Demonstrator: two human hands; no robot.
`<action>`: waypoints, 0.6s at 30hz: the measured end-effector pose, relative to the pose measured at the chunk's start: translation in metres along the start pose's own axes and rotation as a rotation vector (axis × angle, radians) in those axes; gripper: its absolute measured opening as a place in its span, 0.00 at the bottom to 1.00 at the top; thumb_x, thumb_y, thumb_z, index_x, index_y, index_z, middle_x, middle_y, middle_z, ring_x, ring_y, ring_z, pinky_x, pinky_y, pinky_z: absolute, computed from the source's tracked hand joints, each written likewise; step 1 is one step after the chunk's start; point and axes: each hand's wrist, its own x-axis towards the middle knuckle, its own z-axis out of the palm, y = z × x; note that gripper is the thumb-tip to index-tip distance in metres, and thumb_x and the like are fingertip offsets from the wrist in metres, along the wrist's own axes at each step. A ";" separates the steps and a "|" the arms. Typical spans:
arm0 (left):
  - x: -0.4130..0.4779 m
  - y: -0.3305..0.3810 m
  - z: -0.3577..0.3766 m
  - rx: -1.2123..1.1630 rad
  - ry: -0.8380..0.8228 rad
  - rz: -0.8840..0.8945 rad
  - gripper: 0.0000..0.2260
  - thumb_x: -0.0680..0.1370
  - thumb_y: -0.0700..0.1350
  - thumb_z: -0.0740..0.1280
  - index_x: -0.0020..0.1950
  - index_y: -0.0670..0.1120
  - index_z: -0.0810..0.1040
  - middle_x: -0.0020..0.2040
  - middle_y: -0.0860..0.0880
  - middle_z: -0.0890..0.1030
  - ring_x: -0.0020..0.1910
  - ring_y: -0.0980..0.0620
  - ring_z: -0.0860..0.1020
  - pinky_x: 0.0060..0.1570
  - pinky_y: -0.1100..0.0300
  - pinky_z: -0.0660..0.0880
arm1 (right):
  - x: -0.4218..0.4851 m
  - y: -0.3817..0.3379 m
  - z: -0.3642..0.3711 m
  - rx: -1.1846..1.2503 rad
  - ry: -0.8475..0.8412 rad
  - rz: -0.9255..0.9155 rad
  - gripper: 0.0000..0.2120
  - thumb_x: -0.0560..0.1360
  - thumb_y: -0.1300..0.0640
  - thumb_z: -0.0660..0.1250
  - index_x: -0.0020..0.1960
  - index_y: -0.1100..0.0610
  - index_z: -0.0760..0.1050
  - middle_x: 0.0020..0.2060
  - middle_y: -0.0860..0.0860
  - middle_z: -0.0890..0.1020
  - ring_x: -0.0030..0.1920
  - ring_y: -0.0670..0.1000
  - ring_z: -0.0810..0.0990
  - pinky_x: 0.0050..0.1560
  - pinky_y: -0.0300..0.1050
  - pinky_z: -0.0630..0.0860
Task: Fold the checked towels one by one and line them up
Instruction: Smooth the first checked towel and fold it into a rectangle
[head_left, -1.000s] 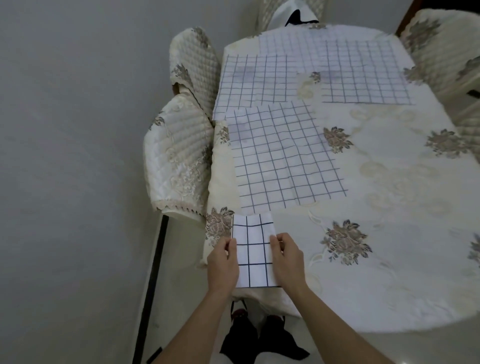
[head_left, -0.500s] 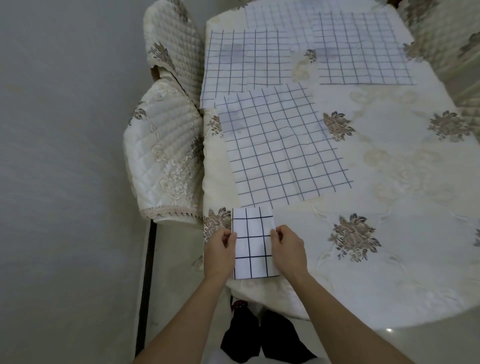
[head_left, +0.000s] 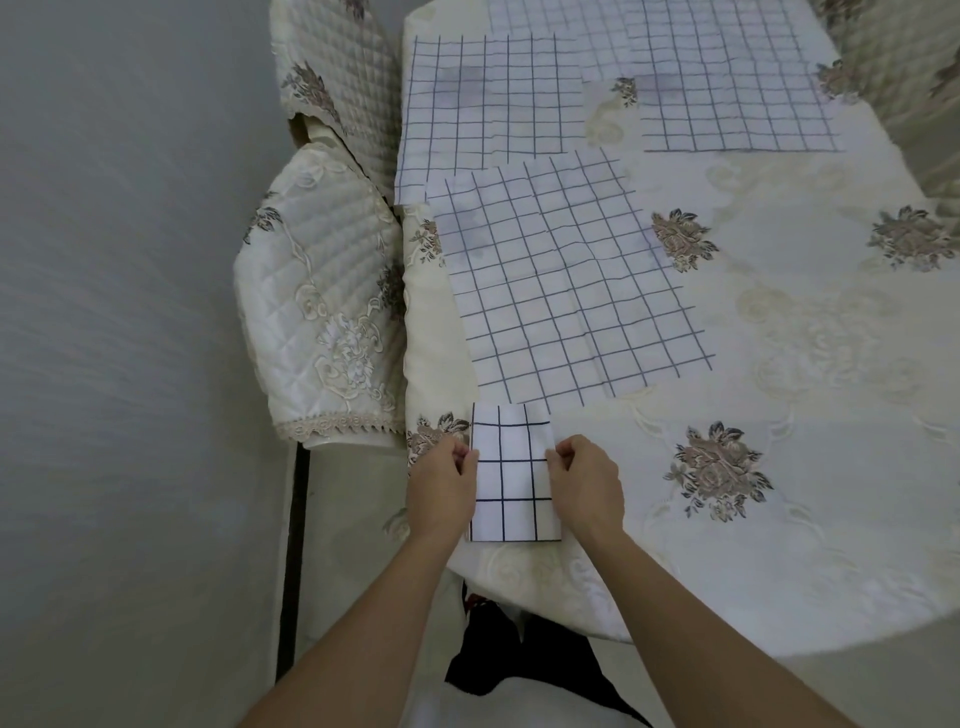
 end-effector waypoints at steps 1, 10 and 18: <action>0.000 0.000 0.000 0.008 -0.001 -0.002 0.06 0.80 0.47 0.68 0.44 0.49 0.76 0.38 0.53 0.79 0.39 0.51 0.77 0.38 0.58 0.71 | 0.001 0.000 0.000 -0.006 0.002 0.003 0.06 0.81 0.50 0.63 0.50 0.52 0.75 0.43 0.47 0.79 0.42 0.47 0.77 0.37 0.43 0.70; -0.003 -0.005 0.005 0.063 0.008 0.018 0.05 0.79 0.48 0.68 0.45 0.49 0.78 0.39 0.52 0.80 0.40 0.50 0.77 0.41 0.55 0.74 | 0.001 0.006 0.000 -0.027 0.020 -0.007 0.08 0.81 0.49 0.63 0.47 0.52 0.75 0.44 0.49 0.79 0.41 0.48 0.78 0.42 0.47 0.76; -0.014 -0.010 0.002 0.133 0.032 0.015 0.06 0.80 0.49 0.68 0.43 0.51 0.77 0.37 0.56 0.77 0.40 0.51 0.76 0.43 0.53 0.74 | -0.007 0.009 0.000 -0.056 0.003 -0.014 0.08 0.80 0.49 0.65 0.44 0.51 0.75 0.42 0.48 0.79 0.40 0.48 0.78 0.40 0.45 0.75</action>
